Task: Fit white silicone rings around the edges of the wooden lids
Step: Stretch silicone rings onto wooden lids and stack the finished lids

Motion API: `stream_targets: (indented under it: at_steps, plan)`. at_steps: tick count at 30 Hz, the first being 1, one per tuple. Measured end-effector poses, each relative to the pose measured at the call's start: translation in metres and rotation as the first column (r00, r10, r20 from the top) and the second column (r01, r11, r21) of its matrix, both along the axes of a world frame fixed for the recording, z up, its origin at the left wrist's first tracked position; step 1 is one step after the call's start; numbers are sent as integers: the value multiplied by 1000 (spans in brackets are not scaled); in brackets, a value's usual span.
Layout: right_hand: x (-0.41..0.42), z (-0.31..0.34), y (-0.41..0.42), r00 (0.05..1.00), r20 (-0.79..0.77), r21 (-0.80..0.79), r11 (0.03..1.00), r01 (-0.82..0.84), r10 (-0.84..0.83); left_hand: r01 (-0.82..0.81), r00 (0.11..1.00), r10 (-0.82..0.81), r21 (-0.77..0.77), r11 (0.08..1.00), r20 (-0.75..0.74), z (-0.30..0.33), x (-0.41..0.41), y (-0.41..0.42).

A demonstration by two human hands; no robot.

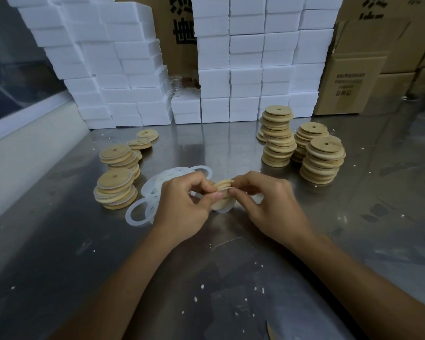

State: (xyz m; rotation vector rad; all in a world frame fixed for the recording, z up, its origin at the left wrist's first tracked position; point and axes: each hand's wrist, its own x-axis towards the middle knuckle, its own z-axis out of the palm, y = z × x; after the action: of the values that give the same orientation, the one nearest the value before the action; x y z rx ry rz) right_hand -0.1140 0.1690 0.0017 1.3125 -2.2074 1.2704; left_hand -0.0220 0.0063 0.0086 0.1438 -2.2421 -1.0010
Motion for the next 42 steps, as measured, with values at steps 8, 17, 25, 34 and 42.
stream_targets:
  at_steps: [8, 17, 25, 34, 42]
  plan:
    - [-4, 2, -2, 949, 315, -72, 996, 52, -26, 21, 1000, -21, 38, 999, 14, -1, -2, -7]
    - [-6, -1, -2, 914, 404, -55, 997, 45, -19, 26, 999, -30, 179, 983, 16, -8, -5, -10]
    - [-10, -6, -5, 884, 467, -52, 997, 57, -26, 21, 998, -43, 370, 929, 50, -13, -6, -7]
    - [-8, -5, -4, 859, 513, -108, 991, 74, -8, 85, 993, -116, 664, 743, 2, -11, -6, 0]
    - [-5, -3, -4, 812, 570, -222, 975, 2, 128, 66, 994, -108, 752, 655, 7, -13, -7, 5]
